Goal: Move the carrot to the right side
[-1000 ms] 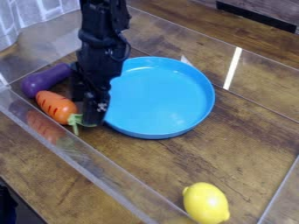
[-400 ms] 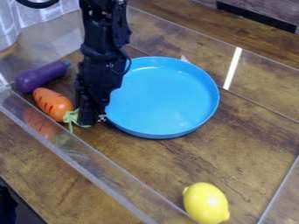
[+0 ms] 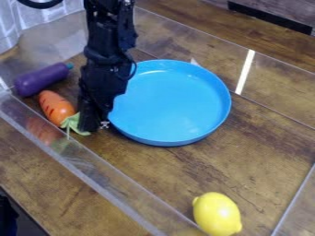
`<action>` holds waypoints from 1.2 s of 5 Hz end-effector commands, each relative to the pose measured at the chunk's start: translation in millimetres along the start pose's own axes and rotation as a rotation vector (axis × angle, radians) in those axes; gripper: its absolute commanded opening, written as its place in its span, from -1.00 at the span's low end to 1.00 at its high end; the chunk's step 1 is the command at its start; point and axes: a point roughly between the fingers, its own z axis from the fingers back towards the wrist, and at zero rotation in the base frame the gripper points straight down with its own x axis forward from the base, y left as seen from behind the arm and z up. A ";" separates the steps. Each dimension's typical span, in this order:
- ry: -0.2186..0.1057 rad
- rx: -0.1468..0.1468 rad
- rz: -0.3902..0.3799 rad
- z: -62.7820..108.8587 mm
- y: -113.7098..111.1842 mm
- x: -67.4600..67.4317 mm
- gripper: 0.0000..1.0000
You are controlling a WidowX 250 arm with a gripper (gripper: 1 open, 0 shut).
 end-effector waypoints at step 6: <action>0.037 0.204 -0.125 97.5 -10.0 8.6 -1.00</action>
